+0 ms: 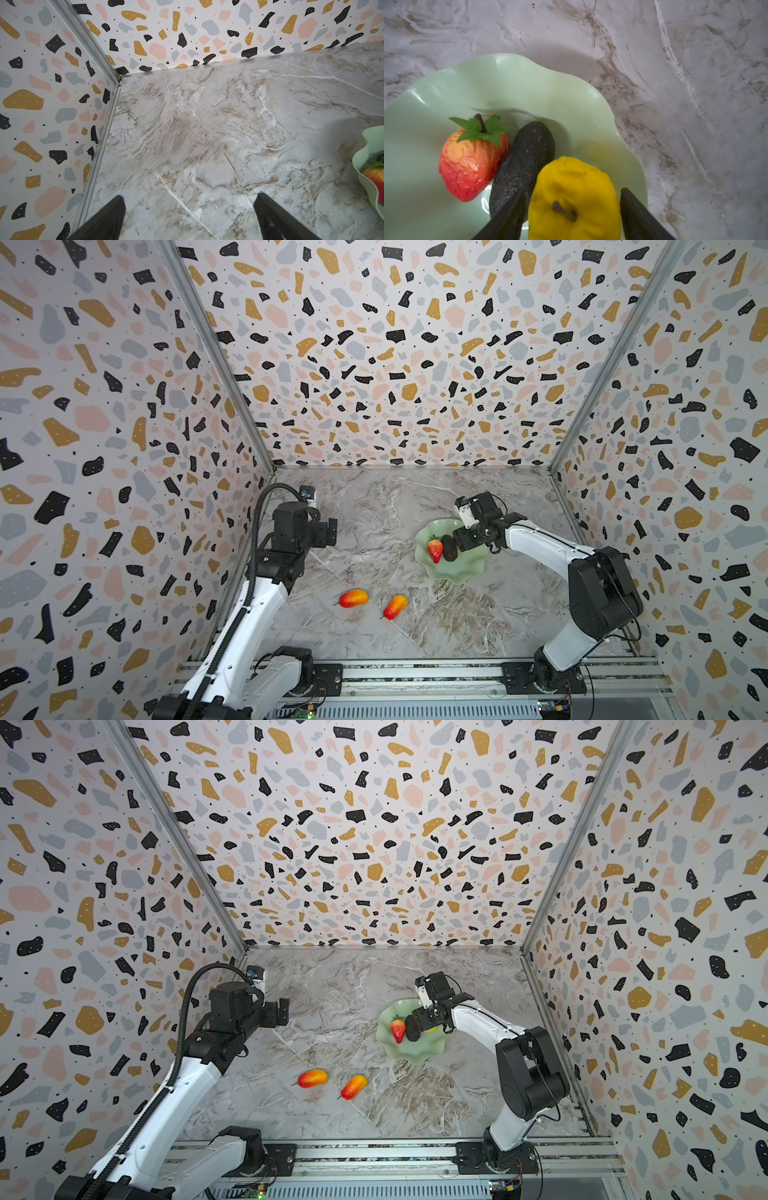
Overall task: Place and organize the fake fruits in the fruit bowl
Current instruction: 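Lower the yellow pepper into the green bowl and open the right gripper, then move the right gripper to the farther red-orange mango and lower around it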
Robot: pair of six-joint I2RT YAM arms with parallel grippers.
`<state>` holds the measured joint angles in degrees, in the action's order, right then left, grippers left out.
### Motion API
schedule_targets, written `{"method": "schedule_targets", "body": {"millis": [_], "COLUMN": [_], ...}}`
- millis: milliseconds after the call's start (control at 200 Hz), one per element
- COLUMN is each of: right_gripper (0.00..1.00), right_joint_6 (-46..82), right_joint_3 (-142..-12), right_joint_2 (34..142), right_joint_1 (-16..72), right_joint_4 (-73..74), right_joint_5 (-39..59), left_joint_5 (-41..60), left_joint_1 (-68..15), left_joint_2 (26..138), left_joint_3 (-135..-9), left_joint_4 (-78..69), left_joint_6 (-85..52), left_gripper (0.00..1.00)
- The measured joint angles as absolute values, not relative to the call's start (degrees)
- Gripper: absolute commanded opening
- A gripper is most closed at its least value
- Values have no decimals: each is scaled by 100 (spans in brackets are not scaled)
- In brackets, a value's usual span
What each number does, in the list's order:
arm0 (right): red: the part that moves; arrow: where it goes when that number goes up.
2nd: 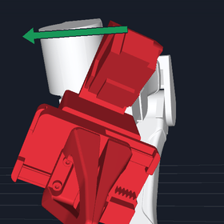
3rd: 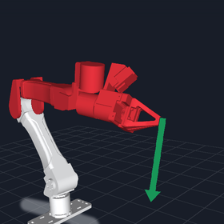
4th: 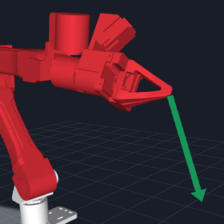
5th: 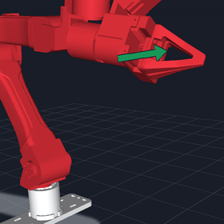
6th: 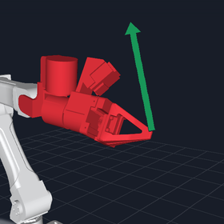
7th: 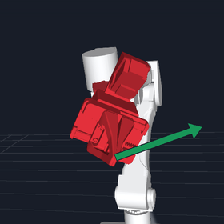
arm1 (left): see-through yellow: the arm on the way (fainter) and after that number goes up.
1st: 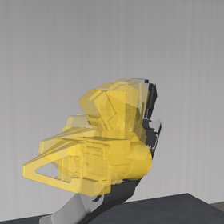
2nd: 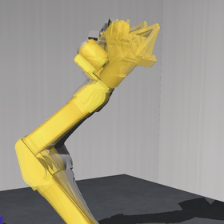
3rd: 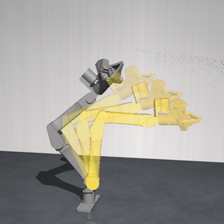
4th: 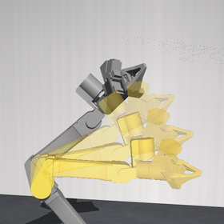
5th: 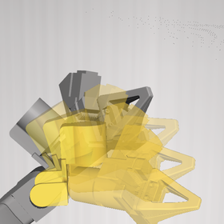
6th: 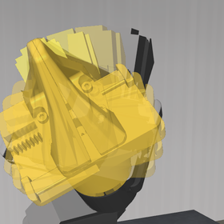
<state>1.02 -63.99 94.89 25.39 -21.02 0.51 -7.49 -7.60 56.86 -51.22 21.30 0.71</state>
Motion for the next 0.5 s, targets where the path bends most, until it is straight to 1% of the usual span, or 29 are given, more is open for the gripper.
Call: {"method": "schedule_targets", "body": {"millis": [85,200,350,501], "right_gripper": [94,99,99,99], "right_joint_6": [27,-71,-301,-906], "right_joint_3": [-6517,-6742,-6987,-7046], "right_joint_2": [9487,9415,9074,8711], "right_joint_1": [2576,2683,3013,3944], "right_joint_4": [-2163,-2265,-2307,-2222], "right_joint_5": [5,-89,-69,510], "left_joint_5": [-749,-746,-714,-661], "left_joint_1": [-760,-760,-760,-760], "left_joint_2": [5695,5695,5695,5693], "left_joint_3": [-5122,-5122,-5122,-5122], "left_joint_4": [2132,2132,2132,2132], "left_joint_6": [71,71,71,71], "left_gripper": [100,100,100,99]}}
